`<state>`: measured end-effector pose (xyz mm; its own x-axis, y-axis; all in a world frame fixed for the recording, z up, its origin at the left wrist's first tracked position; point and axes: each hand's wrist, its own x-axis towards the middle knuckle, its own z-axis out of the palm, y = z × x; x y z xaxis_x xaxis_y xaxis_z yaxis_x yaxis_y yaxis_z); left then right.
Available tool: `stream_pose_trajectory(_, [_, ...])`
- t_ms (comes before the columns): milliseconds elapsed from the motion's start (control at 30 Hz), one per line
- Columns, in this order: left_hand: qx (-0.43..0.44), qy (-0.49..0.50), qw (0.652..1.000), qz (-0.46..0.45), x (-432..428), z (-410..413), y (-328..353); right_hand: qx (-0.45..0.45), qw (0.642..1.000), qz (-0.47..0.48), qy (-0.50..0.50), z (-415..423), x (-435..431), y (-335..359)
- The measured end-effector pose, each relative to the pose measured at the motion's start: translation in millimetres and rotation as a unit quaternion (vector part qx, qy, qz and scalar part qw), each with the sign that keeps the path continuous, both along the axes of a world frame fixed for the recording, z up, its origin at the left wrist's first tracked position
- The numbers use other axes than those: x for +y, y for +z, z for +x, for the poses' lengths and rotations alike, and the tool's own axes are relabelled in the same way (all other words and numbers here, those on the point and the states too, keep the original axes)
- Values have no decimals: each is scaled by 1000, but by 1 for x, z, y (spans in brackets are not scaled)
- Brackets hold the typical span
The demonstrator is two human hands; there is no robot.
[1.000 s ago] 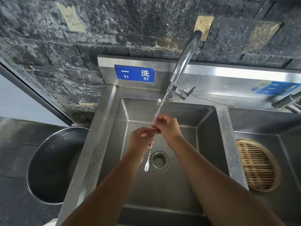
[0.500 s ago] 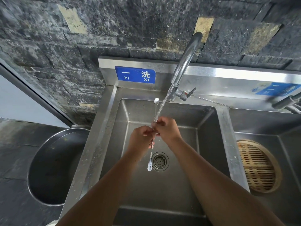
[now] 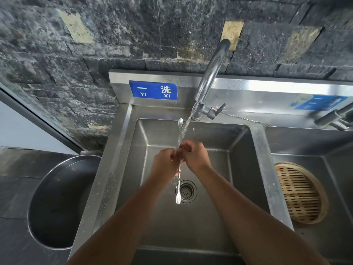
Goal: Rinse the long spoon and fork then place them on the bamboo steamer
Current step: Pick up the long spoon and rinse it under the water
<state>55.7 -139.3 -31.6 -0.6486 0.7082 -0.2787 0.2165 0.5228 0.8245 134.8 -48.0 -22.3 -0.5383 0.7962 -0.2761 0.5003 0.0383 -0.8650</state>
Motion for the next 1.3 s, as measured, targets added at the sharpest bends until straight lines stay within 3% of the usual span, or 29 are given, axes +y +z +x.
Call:
stream_pose_trajectory(233, [-99, 6, 995, 23, -4, 3, 4, 19, 1000, -5, -5, 1, 3, -3])
stream_pose_trajectory(633, [-128, 35, 990, 45, -44, -5, 1, 87, 993, -79, -23, -4, -15, 3])
stream_pose_trajectory(933, [-117, -39, 992, 15, -31, 26, -7, 24, 997, -58, -53, 34, -14, -11])
stream_pose_trajectory(1300, [-199, -89, 975, -36, 30, 169, -39, -74, 990, -57, -108, 178, 39, -35])
